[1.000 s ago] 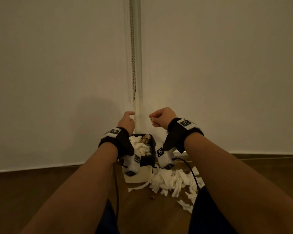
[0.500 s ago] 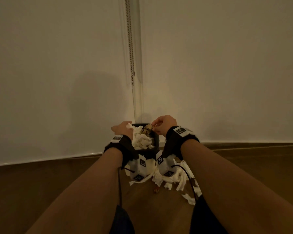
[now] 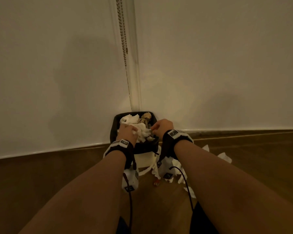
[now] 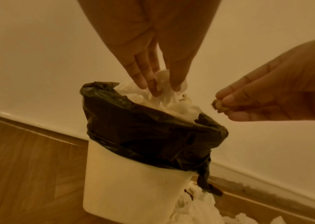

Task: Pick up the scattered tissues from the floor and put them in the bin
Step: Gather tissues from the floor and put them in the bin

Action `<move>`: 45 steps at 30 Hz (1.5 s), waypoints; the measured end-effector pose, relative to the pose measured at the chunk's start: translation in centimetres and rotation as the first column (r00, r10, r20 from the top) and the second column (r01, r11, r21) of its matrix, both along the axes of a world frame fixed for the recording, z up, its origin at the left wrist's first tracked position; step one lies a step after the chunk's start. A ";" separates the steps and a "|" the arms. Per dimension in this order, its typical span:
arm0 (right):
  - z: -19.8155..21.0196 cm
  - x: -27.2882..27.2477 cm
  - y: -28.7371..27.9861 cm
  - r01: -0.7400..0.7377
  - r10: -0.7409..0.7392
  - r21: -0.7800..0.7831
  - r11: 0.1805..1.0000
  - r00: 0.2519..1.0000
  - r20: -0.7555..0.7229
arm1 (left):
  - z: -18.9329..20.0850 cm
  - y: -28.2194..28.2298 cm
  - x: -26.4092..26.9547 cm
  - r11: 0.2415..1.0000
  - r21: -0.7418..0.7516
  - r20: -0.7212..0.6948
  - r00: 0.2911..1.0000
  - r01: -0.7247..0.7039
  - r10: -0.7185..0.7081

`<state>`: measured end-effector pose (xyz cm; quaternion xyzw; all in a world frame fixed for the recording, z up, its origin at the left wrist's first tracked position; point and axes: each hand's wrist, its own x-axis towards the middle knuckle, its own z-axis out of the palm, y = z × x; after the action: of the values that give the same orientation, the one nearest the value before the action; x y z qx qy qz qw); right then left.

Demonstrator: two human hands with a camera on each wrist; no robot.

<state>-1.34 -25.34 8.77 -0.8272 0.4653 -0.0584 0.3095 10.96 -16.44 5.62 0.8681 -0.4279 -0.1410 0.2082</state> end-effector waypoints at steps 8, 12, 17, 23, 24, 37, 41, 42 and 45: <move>0.7 0.1 0.7 -0.119 0.115 -0.038 0.992 0.988 -0.106 | 0.7 -0.4 -1.0 0.997 0.079 0.113 0.994 -0.017 0.008; 2.2 -1.1 1.4 -0.055 0.054 -0.052 0.997 0.998 -0.023 | 2.4 0.1 -1.1 1.000 0.012 0.127 0.992 0.013 -0.014; 5.5 -3.9 3.4 0.077 -0.069 -0.059 0.995 0.988 0.138 | 5.8 1.4 -2.3 0.994 -0.048 0.128 0.987 0.102 -0.095; 9.0 -7.7 7.8 0.258 -0.246 -0.001 0.966 0.925 0.288 | 10.2 4.5 -5.1 0.962 -0.098 0.078 0.965 0.256 -0.249; 9.4 -8.4 8.6 0.275 -0.263 0.001 0.962 0.918 0.297 | 10.7 5.2 -5.6 0.953 -0.097 0.076 0.956 0.288 -0.282; 6.5 -15.2 13.8 0.362 -0.360 0.017 0.932 0.919 0.161 | 6.8 10.2 -12.2 0.895 -0.012 0.054 0.894 0.445 -0.444; 2.7 -15.9 13.8 0.341 -0.346 0.066 0.938 0.933 0.096 | 2.5 10.3 -10.6 0.912 0.156 -0.016 0.924 0.379 -0.382; 1.6 -15.8 13.6 0.343 -0.350 0.084 0.935 0.933 0.088 | 1.3 10.3 -10.1 0.916 0.176 -0.022 0.932 0.361 -0.363; -1.9 -15.1 12.3 0.336 -0.339 0.111 0.935 0.941 0.013 | -2.9 10.2 -8.6 0.919 0.265 -0.043 0.956 0.291 -0.291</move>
<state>-16.46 -13.00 6.89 -0.7162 0.5978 -0.0985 0.3463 2.38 -6.23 2.76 0.8148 -0.5287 -0.2283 0.0661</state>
